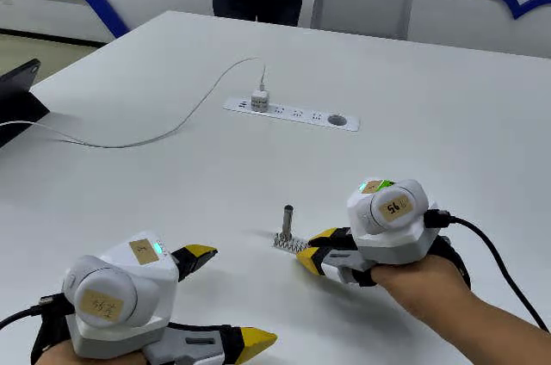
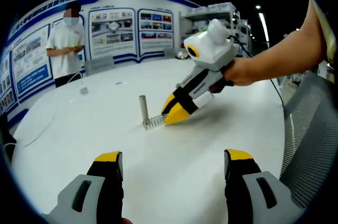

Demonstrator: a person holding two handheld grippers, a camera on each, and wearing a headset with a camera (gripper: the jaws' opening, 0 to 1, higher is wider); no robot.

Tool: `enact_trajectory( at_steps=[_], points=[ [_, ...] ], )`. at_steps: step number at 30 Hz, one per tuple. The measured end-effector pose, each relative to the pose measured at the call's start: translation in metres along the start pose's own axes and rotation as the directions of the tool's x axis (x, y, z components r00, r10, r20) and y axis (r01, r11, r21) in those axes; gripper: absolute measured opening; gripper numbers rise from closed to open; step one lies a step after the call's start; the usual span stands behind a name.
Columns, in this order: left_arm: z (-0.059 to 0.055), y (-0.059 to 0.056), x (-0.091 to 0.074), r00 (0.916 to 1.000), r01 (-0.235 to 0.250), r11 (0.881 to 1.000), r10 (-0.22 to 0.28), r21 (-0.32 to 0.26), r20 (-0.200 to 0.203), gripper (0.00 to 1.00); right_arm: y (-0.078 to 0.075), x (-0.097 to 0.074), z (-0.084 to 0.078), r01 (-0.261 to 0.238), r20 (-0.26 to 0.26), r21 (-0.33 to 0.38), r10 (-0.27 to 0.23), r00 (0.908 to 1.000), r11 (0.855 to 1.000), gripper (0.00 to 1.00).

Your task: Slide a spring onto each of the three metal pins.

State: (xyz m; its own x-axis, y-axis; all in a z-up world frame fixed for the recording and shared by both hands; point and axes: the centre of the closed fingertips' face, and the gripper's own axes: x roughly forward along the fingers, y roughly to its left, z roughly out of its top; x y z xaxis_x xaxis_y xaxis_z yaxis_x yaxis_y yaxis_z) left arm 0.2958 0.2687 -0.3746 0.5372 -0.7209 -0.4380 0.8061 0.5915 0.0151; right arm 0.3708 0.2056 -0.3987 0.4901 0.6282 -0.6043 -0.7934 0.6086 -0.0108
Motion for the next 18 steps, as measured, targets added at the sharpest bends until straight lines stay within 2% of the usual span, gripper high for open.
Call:
enact_trajectory(
  at_steps=[18],
  points=[
    [-0.0003,0.0007,-0.0009,1.0000,-0.004,1.000,0.004,0.000,-0.001,0.80,0.0096,-0.0001,-0.0034,-0.021,-0.015,-0.017,0.021,0.9997,1.000,0.12]
  ],
)
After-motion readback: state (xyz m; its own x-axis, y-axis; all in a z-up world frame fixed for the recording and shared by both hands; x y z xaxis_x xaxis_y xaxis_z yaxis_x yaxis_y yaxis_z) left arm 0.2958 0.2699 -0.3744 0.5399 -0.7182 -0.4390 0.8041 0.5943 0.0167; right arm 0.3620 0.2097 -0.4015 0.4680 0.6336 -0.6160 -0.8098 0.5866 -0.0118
